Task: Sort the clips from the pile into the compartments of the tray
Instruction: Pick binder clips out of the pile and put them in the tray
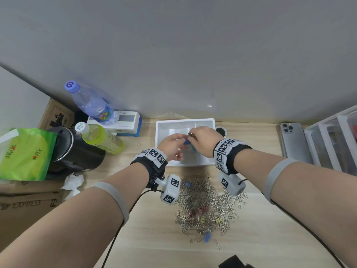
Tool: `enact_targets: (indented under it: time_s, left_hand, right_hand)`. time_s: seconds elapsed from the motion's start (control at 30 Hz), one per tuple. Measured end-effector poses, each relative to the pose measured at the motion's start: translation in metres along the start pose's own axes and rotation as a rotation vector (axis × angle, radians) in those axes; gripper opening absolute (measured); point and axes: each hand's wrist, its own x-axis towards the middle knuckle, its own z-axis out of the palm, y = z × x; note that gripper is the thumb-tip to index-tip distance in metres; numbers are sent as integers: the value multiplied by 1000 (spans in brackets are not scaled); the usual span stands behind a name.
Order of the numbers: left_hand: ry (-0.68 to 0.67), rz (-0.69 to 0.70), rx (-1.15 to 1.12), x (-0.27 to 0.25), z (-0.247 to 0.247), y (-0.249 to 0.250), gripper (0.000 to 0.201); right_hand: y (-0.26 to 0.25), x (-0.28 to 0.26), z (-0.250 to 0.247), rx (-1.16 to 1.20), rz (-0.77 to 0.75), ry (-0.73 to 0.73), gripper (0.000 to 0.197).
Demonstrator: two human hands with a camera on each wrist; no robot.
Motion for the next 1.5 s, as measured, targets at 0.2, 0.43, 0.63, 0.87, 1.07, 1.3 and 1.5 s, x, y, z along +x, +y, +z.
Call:
enact_targets:
  time_s: [0.2, 0.43, 0.63, 0.87, 1.07, 1.3, 1.5]
  left_hand:
    - [-109, -67, 15, 4, 4, 2, 30]
    - [19, -92, -11, 13, 4, 4, 38]
    - [42, -121, -18, 12, 7, 3, 33]
    - [96, -147, 54, 11, 10, 7, 20]
    - [93, -181, 135, 13, 8, 5, 17]
    - [86, -185, 152, 12, 5, 5, 12]
    - [-7, -209, 60, 8, 0, 2, 16]
  right_hand:
    - [3, 5, -4, 36, -48, -25, 26]
    - [12, -1, -10, 251, -47, -64, 26]
    - [9, -7, -19, 406, 4, 19, 31]
    - [11, -1, -33, 673, 106, 197, 29]
    - [10, 7, -38, 837, 179, 333, 27]
    - [22, 4, -22, 361, 54, 130, 34]
    - [29, 1, -13, 272, 13, 90, 34]
